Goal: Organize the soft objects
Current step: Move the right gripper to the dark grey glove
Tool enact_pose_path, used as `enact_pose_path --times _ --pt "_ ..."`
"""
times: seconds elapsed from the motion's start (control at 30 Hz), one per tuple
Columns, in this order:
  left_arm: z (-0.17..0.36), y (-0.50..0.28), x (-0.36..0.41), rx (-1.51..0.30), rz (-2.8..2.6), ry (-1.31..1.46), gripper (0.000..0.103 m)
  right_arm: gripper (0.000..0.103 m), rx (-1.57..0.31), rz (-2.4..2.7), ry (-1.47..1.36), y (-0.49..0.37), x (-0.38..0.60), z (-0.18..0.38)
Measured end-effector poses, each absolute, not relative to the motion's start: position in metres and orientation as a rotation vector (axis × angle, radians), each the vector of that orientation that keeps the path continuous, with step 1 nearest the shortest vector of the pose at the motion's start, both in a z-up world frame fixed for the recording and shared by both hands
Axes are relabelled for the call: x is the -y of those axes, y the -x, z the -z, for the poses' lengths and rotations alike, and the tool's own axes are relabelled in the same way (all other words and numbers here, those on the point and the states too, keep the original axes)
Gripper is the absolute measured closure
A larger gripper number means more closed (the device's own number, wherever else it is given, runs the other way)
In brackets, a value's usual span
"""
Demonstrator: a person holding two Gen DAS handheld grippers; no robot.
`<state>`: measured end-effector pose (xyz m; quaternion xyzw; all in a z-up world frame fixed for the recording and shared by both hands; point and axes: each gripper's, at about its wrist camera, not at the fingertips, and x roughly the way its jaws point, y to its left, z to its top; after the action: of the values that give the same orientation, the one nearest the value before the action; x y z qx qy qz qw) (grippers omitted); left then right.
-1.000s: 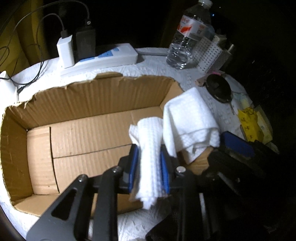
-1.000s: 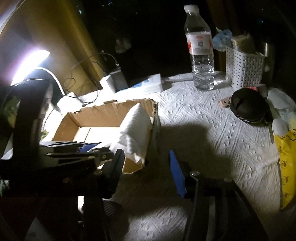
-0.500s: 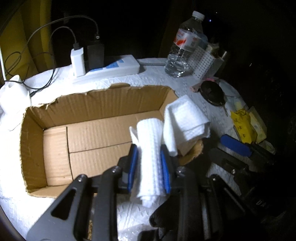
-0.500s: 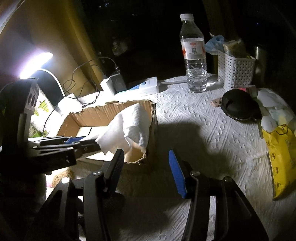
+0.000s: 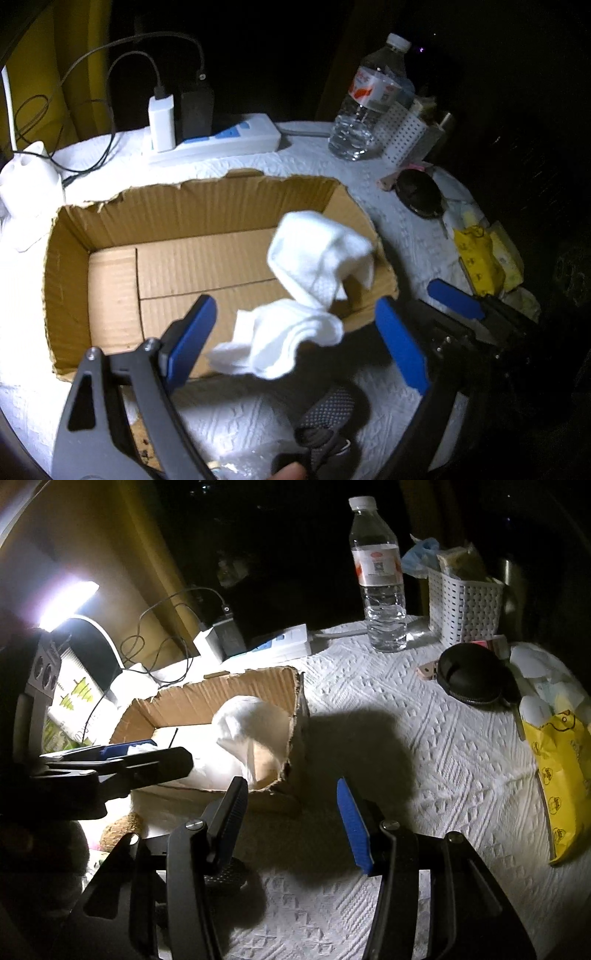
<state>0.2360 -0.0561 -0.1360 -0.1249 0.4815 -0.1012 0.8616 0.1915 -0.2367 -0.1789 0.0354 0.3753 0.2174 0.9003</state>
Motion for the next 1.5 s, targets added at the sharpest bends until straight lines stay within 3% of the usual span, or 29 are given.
enact_pose_path --times 0.83,1.5 --pt "0.094 -0.177 0.008 -0.882 0.141 0.240 0.014 0.050 -0.744 -0.499 -0.044 -0.158 0.217 0.156" --pt "0.100 -0.110 -0.012 -0.850 0.140 0.200 0.014 0.050 -0.731 -0.500 0.022 -0.106 0.182 0.148"
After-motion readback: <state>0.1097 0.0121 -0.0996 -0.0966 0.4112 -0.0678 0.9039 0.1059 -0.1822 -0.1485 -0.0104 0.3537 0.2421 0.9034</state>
